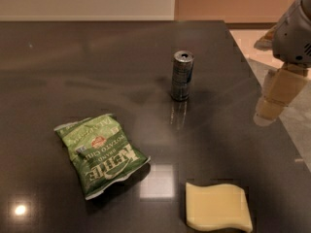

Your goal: Move redbull can near green jalapeno chip bag

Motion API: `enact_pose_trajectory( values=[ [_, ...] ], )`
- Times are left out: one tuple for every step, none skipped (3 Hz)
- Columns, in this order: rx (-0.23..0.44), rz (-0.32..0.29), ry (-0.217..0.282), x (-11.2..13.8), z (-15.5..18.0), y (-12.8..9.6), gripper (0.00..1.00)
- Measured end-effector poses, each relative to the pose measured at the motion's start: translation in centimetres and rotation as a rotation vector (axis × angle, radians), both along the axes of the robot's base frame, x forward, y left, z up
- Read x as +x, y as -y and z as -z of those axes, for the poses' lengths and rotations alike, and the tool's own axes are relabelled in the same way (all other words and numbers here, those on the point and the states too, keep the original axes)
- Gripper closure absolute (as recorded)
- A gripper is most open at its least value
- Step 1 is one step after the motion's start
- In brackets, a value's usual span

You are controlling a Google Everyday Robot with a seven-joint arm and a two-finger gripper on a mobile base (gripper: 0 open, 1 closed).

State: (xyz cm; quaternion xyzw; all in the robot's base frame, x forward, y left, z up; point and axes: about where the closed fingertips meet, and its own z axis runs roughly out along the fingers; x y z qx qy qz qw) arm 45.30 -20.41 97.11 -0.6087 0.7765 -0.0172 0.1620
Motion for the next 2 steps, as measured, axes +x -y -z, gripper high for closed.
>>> enact_pose_trajectory(
  values=[
    [0.050,-0.023,-0.009,2.4,1.0,-2.1,0.00],
    [0.101,-0.041,-0.001,5.2,1.9,-4.1,0.00]
  ],
)
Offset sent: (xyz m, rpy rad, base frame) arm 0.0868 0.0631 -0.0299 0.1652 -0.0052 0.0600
